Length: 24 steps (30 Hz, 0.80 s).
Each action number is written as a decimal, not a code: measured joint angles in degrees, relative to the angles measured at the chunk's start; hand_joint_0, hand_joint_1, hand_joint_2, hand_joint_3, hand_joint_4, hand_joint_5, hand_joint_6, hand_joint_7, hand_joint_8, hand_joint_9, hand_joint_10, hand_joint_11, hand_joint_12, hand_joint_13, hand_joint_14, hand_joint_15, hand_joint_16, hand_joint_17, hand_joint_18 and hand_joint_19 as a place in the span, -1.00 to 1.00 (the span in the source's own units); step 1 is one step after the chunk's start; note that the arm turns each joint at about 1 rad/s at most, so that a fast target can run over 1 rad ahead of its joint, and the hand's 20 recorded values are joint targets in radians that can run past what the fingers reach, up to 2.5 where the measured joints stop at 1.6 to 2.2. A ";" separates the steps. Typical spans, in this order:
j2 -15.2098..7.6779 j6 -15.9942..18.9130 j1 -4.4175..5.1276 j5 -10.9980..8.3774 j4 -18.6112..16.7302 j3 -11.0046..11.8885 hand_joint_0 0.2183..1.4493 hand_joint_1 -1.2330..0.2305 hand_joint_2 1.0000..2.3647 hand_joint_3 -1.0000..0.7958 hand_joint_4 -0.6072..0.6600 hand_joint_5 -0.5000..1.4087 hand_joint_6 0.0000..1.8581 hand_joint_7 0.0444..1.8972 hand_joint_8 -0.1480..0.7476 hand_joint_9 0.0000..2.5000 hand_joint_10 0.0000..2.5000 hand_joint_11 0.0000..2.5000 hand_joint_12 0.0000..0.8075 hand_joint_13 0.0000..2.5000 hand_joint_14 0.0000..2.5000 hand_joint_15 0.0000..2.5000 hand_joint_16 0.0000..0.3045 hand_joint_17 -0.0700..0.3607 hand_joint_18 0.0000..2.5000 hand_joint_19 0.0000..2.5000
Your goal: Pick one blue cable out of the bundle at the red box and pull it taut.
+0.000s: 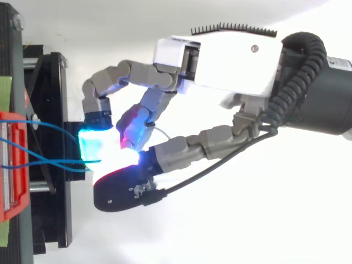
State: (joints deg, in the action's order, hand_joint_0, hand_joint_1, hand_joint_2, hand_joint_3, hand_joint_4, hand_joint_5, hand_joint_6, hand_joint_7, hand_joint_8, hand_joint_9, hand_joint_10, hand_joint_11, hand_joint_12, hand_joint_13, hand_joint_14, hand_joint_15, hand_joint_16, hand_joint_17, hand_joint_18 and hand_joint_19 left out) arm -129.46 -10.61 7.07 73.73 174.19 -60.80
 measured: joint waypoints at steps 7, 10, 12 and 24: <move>-0.01 0.59 0.16 -0.19 0.68 -2.47 -0.36 -0.50 -0.96 -0.06 0.02 -0.46 -0.33 0.55 0.00 -0.51 -1.00 -1.00 -0.02 -0.49 -1.00 -0.89 -0.63 -0.08 -0.47 -0.82; 0.00 1.44 0.29 -0.35 -0.50 -4.45 -0.36 -0.49 -0.97 -0.07 0.02 -0.46 -0.35 0.60 -0.01 -0.54 -1.00 -1.00 -0.01 -0.51 -1.00 -0.89 -0.62 -0.07 -0.49 -0.82; 0.00 2.23 0.40 -0.43 -1.49 -5.76 -0.36 -0.49 -0.97 -0.08 0.02 -0.46 -0.35 0.59 0.00 -0.54 -1.00 -1.00 -0.01 -0.52 -1.00 -0.89 -0.62 -0.07 -0.50 -0.82; 0.01 4.32 1.00 -0.24 -2.56 -9.60 -0.38 -0.32 -0.98 -0.22 0.14 -0.47 -0.38 0.54 0.01 -0.51 -1.00 -1.00 -0.03 -0.54 -1.00 -0.87 -0.62 -0.07 -0.54 -0.78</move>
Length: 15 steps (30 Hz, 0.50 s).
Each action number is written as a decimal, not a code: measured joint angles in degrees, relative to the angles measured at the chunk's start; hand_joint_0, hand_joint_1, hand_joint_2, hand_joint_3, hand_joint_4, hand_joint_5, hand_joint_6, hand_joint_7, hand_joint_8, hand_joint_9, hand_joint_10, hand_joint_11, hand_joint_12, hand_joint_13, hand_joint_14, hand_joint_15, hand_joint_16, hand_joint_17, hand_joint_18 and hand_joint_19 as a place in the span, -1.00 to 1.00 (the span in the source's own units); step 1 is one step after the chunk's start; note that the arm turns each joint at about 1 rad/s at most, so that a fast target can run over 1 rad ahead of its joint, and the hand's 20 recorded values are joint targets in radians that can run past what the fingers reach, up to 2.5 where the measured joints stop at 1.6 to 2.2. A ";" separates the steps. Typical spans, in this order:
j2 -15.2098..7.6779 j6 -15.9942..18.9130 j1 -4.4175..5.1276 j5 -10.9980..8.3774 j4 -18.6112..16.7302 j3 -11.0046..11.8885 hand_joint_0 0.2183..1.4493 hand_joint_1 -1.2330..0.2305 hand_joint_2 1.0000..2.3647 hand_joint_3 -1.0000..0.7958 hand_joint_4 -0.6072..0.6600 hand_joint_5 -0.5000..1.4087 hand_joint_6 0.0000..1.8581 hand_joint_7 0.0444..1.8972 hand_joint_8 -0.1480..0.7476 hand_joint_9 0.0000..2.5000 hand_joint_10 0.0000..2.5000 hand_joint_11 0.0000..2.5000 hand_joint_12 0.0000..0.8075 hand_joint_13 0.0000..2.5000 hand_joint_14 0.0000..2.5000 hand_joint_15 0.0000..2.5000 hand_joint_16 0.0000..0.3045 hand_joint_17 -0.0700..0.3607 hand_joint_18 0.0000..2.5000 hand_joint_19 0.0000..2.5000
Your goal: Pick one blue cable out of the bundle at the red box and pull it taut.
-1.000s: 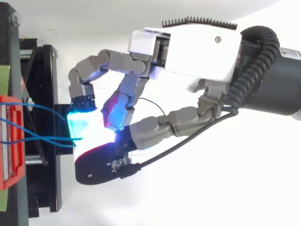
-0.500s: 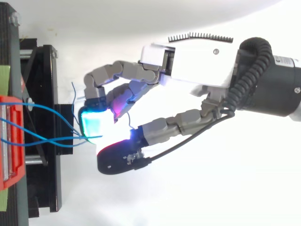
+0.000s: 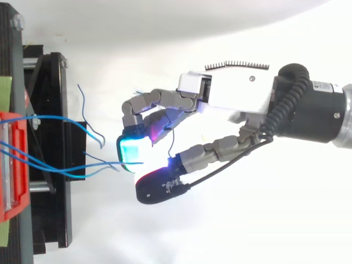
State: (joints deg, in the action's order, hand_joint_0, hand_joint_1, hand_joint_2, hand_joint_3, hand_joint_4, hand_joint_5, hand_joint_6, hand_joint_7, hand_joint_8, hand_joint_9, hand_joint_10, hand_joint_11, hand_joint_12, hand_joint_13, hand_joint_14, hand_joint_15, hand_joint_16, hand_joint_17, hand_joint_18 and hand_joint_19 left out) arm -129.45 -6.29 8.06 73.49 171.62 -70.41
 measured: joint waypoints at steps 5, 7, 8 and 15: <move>0.06 0.04 0.10 -0.06 -0.13 -0.23 -0.42 -0.19 -0.98 -0.27 0.18 -0.47 -0.40 0.55 0.04 -0.49 -1.00 -1.00 -0.03 -0.54 -0.99 -0.86 -0.62 -0.07 -0.54 -0.77; 0.19 0.05 0.16 -0.08 -0.19 -0.23 -0.43 -0.17 -0.98 -0.29 0.19 -0.47 -0.40 0.53 0.05 -0.48 -1.00 -1.00 -0.03 -0.55 -1.00 -0.85 -0.61 -0.06 -0.54 -0.77; 0.28 0.05 0.17 -0.09 -0.20 -0.24 -0.44 -0.16 -0.98 -0.30 0.19 -0.47 -0.40 0.54 0.05 -0.48 -1.00 -1.00 -0.02 -0.55 -1.00 -0.86 -0.61 -0.06 -0.55 -0.77; 1.00 -0.07 0.22 -0.12 -0.23 -0.20 -0.47 -0.15 -0.99 -0.32 0.22 -0.48 -0.40 0.53 0.08 -0.48 -1.00 -0.98 -0.01 -0.55 -0.99 -0.84 -0.61 -0.05 -0.55 -0.77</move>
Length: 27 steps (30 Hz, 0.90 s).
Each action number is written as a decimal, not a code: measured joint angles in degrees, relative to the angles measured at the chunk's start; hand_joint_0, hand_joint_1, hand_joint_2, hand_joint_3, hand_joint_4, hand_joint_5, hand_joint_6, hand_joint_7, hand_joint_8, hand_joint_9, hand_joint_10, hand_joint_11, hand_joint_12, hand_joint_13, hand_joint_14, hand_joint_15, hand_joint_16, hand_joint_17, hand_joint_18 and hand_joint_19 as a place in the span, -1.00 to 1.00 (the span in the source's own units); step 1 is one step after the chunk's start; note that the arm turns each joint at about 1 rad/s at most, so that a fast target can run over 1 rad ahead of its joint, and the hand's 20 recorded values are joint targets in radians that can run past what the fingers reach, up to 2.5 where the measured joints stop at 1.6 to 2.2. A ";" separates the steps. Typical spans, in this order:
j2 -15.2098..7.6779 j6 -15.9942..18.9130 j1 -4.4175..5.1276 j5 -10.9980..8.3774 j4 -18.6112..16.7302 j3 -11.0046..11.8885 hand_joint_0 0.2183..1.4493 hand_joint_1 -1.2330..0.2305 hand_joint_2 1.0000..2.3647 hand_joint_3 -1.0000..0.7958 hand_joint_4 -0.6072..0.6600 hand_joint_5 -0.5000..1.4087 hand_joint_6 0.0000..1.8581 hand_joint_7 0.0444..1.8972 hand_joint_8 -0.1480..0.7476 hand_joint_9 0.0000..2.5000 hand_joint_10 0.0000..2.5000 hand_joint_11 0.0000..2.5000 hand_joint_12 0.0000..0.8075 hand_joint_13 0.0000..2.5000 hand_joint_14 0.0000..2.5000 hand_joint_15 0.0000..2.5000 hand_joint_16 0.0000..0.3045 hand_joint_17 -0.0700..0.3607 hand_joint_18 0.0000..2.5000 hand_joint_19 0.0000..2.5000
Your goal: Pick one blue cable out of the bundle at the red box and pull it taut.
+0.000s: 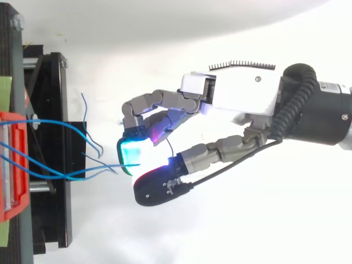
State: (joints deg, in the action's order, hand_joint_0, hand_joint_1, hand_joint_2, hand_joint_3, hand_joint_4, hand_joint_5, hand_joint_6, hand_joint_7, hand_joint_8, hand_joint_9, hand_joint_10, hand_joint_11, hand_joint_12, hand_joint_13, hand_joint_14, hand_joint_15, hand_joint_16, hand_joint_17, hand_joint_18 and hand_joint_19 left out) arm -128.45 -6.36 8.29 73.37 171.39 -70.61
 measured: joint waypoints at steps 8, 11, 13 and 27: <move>0.12 0.06 0.01 -0.01 0.00 0.02 -0.49 -0.15 -0.99 -0.35 0.23 -0.48 -0.40 0.50 0.11 -0.46 -1.00 -0.95 0.00 -0.55 -0.99 -0.84 -0.60 -0.04 -0.55 -0.76; 0.14 0.10 0.01 0.00 0.00 0.02 -0.49 -0.13 -0.99 -0.35 0.24 -0.49 -0.40 0.49 0.12 -0.45 -1.00 -0.94 0.01 -0.55 -0.99 -0.84 -0.60 -0.04 -0.54 -0.76; 0.17 0.11 0.03 -0.02 -0.01 0.02 -0.48 -0.11 -0.99 -0.35 0.23 -0.49 -0.40 0.48 0.13 -0.44 -1.00 -0.94 0.00 -0.54 -0.99 -0.83 -0.60 -0.04 -0.54 -0.76; 0.22 0.05 0.03 -0.07 -0.04 0.03 -0.38 -0.15 -0.97 -0.12 0.27 -0.49 -0.41 0.48 0.13 -0.43 -1.00 -0.88 -0.01 -0.54 -0.99 -0.81 -0.61 -0.06 -0.54 -0.74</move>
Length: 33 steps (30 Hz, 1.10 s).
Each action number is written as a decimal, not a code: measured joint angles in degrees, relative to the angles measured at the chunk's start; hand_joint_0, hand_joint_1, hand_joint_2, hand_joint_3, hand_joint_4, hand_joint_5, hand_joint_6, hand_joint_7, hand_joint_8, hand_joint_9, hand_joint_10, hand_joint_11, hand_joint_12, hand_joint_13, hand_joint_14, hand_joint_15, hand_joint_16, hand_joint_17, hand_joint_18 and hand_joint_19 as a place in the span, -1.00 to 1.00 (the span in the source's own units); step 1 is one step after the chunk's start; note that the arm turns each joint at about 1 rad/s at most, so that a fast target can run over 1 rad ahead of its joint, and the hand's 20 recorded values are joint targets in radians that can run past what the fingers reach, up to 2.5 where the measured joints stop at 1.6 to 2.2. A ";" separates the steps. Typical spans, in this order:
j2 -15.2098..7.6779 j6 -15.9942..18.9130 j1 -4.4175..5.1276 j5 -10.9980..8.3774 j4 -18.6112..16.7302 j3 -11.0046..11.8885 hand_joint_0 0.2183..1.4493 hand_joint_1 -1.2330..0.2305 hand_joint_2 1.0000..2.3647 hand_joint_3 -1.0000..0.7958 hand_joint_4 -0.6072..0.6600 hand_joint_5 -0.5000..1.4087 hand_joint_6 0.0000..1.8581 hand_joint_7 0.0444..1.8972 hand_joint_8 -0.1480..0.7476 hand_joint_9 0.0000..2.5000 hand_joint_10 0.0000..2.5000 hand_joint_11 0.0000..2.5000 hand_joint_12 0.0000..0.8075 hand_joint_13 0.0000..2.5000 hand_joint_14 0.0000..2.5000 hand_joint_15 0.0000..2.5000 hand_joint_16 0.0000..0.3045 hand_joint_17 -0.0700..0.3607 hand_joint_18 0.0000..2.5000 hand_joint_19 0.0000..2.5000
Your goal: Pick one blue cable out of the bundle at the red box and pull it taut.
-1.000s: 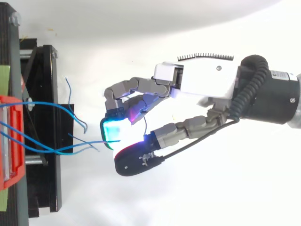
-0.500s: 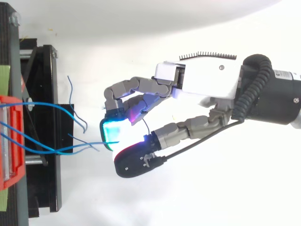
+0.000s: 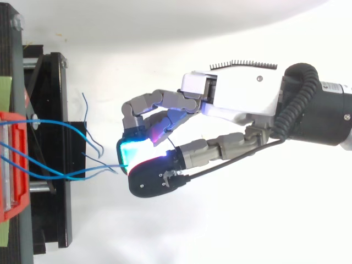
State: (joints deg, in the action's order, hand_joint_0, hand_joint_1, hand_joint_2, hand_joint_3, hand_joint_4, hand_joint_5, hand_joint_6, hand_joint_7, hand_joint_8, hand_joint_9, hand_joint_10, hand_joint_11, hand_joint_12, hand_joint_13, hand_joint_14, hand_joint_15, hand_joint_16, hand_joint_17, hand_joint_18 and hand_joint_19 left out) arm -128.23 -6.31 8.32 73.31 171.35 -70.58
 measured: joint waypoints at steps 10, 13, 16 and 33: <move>0.00 -0.18 0.01 -0.04 0.00 0.46 -0.35 -0.30 -0.97 -0.08 0.28 -0.50 -0.40 0.49 0.15 -0.42 -1.00 -0.84 0.00 -0.53 -0.99 -0.81 -0.61 -0.06 -0.52 -0.74; 0.00 -0.22 0.02 -0.07 0.02 0.52 -0.35 -0.33 -0.96 -0.06 0.26 -0.50 -0.40 0.50 0.14 -0.41 -1.00 -0.82 -0.01 -0.53 -0.99 -0.81 -0.61 -0.06 -0.51 -0.74; 0.00 -0.18 0.08 -0.09 0.02 0.57 -0.35 -0.38 -0.96 -0.02 0.24 -0.49 -0.39 0.50 0.14 -0.40 -0.99 -0.81 -0.01 -0.52 -0.99 -0.81 -0.62 -0.06 -0.50 -0.75; 0.00 -0.07 0.19 -0.15 0.00 0.59 -0.35 -0.44 -0.96 0.05 0.12 -0.50 -0.35 0.44 0.10 -0.35 -0.99 -0.75 -0.03 -0.53 -0.99 -0.80 -0.62 -0.06 -0.50 -0.75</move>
State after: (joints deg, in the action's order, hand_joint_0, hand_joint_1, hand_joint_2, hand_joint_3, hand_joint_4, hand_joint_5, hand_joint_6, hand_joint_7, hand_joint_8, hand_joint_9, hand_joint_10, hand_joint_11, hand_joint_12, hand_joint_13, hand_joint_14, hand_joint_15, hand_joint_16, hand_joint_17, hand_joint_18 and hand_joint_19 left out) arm -128.23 -6.38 8.51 73.16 171.35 -69.99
